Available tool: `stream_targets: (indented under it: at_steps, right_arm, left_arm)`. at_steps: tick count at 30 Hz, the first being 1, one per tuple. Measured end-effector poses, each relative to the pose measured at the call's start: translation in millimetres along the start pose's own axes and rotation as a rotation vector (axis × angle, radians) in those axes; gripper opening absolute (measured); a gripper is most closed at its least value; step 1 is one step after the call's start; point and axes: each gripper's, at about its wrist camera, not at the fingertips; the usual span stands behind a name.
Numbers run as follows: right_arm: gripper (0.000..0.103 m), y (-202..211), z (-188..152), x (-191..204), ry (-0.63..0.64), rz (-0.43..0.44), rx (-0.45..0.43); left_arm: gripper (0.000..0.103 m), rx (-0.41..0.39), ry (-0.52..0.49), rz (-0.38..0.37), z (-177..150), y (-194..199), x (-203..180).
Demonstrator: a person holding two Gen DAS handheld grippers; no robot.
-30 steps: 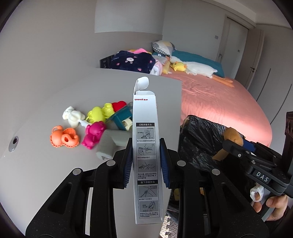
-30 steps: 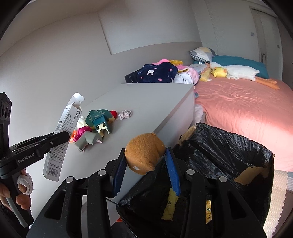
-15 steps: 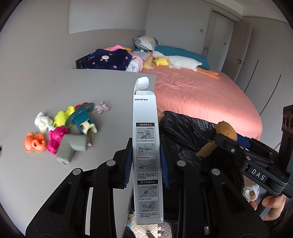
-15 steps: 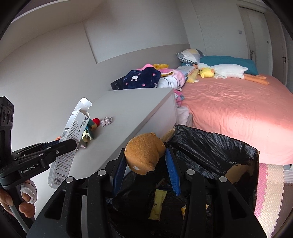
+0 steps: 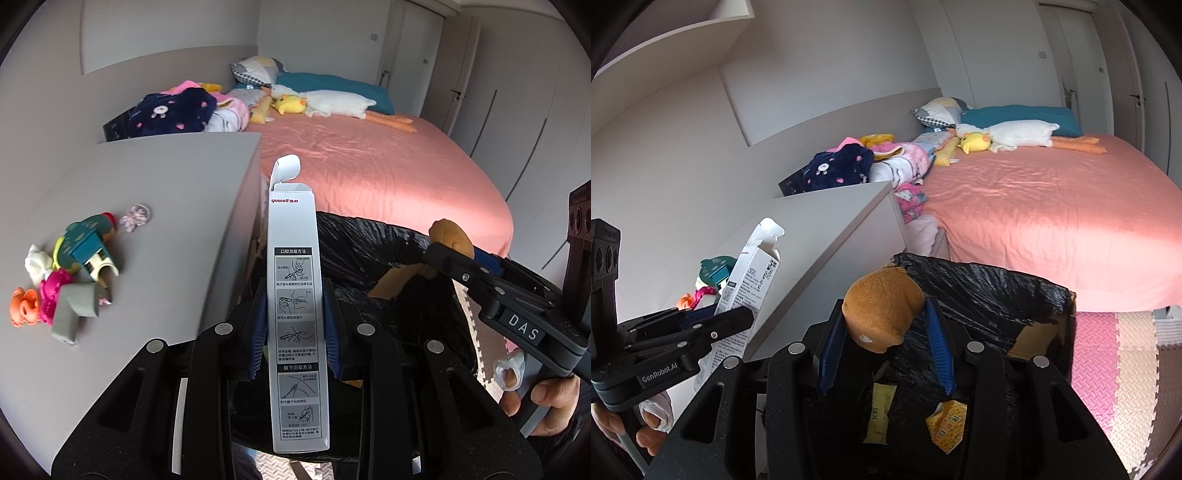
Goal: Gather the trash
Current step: 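Carry both items over the trash bag and open both tools, then move both tools back over the table toward the toys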
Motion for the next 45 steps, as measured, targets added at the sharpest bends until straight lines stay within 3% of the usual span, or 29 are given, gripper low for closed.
stream_targets:
  at_steps: [3, 5, 6, 7, 8, 21, 31, 45]
  right_arm:
    - [0.044, 1, 1, -9, -0.018, -0.017, 0.001]
    - [0.058, 2, 1, -17, -0.046, -0.028, -0.001]
    - [0.081, 4, 1, -21, -0.069, -0.041, -0.011]
    - [0.09, 5, 1, -24, -0.091, -0.062, -0.018]
    - [0.09, 7, 1, -29, -0.112, -0.084, -0.026]
    - [0.09, 5, 1, -42, -0.134, -0.096, -0.025]
    - [0.09, -10, 3, -21, -0.098, -0.076, 0.003]
    - [0.09, -41, 1, 39, -0.023, 0.013, 0.046]
  left_arm:
    - [0.027, 0.014, -0.017, -0.013, 1, -7, -8]
    - [0.029, 0.029, -0.027, -0.027, 1, -11, -11]
    - [0.051, 0.045, -0.027, -0.038, 1, -15, -13]
    - [0.072, 0.064, -0.027, -0.045, 1, -18, -13]
    - [0.096, 0.074, -0.027, -0.049, 0, -20, -14]
    - [0.097, 0.059, -0.006, 0.015, -3, -22, 2]
    - [0.097, 0.059, 0.024, 0.045, -6, -14, 27]
    - [0.097, 0.025, 0.092, 0.113, -15, 13, 81]
Point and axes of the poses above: each gripper's, at about its wrist camera, not at the fingertips, and y roughly against the way its jaws point, x to its left, z to its top, and after that the axes turned 1 degree about y, right-handed
